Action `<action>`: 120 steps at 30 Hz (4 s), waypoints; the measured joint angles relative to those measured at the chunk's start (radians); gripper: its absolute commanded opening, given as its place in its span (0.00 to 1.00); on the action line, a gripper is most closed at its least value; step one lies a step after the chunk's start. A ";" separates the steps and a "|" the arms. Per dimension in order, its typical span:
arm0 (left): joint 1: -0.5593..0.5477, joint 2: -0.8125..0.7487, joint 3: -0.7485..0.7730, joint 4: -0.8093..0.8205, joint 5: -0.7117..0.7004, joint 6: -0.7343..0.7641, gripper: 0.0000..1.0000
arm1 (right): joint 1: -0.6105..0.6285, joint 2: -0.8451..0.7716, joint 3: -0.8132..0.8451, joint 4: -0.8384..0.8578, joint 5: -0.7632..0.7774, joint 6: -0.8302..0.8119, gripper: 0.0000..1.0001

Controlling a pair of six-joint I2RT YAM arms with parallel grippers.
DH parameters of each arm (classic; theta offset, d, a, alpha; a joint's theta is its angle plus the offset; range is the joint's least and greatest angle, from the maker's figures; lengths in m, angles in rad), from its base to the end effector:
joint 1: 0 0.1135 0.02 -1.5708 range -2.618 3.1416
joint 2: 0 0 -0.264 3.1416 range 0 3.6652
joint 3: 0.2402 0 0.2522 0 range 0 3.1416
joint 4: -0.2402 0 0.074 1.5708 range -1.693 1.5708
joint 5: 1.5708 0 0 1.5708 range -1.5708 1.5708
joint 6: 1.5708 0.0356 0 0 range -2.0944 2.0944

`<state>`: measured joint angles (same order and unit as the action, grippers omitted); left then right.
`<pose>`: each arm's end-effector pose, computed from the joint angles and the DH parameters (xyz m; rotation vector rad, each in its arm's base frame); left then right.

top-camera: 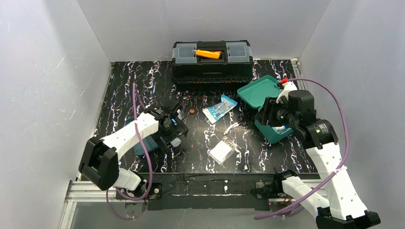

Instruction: Organize the medicine kit

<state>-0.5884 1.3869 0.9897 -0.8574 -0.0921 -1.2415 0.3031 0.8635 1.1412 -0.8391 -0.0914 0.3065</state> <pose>0.2138 -0.1387 0.2296 -0.9383 2.7050 -0.2813 0.1520 0.0509 0.3808 -0.0510 2.1633 0.4530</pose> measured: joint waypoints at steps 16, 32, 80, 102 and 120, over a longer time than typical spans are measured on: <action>0.031 0.163 0.053 0.061 -0.027 0.048 0.90 | 0.026 0.000 -0.049 0.002 -0.048 0.001 0.56; 0.113 0.246 0.030 0.125 0.018 0.143 0.59 | 0.038 0.040 -0.092 0.028 -0.069 0.004 0.54; 0.322 0.060 0.004 0.024 -0.030 0.577 0.11 | 0.097 -0.021 -0.171 0.003 -0.041 0.065 0.53; 0.354 0.146 -0.027 0.094 -0.030 0.603 0.12 | 0.128 0.024 -0.190 0.011 -0.020 0.082 0.54; 0.356 0.171 -0.028 0.098 -0.014 0.607 0.47 | 0.152 0.041 -0.190 0.011 -0.008 0.086 0.57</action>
<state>-0.2329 1.5581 0.9619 -0.7593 -0.1059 -0.6350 0.4553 0.9043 0.9512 -0.8276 -0.0994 0.3927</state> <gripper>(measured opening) 0.456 0.566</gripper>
